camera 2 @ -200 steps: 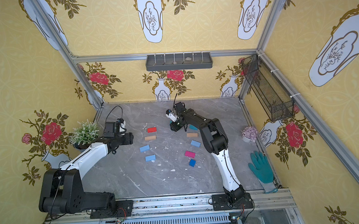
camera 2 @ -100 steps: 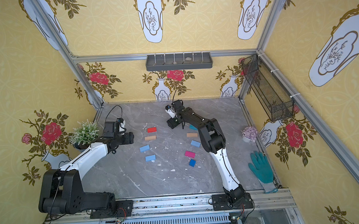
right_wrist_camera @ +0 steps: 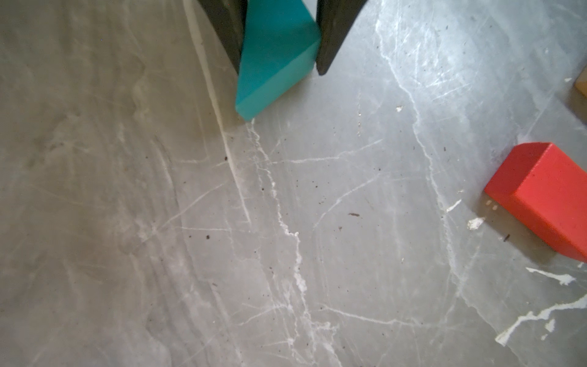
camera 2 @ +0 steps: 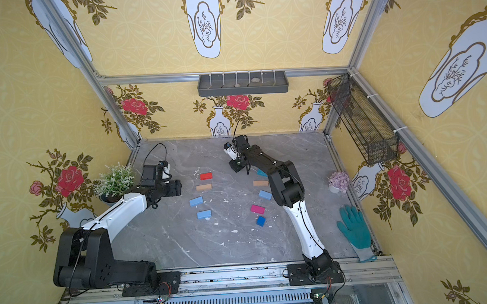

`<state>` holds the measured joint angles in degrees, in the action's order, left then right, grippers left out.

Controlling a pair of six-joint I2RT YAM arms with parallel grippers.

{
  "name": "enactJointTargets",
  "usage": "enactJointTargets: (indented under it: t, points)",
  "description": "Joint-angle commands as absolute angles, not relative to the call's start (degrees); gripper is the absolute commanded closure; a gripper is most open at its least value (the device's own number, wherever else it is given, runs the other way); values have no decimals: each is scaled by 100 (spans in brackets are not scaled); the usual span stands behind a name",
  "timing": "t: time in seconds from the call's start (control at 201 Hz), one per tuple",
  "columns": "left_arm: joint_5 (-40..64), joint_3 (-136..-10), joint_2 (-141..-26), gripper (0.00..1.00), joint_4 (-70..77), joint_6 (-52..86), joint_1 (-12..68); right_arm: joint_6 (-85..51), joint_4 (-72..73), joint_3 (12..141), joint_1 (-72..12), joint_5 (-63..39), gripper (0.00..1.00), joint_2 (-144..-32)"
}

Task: Assemble a heart with building blocks
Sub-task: Pick up the building block from the center of the board, then place the building block at the center of the board.

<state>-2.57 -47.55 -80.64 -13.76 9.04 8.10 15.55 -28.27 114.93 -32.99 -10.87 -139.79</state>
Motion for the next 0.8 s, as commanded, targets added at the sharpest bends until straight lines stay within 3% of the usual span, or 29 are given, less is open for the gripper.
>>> enactJointTargets:
  t: [0.0, 0.353, 0.791]
  points:
    - [-264, -4791, -8112, 18, -1311, 861, 800, 1698, -3077, 11455, -3320, -1242, 76, -13817]
    - [-237, -4799, -8102, 19, -1313, 861, 802, 3064, -4100, 11650, -3437, -1732, 100, -13478]
    - [-193, -4759, -8034, 19, -1307, 891, 802, 4113, -4155, 11281, -3852, -1508, 97, -13559]
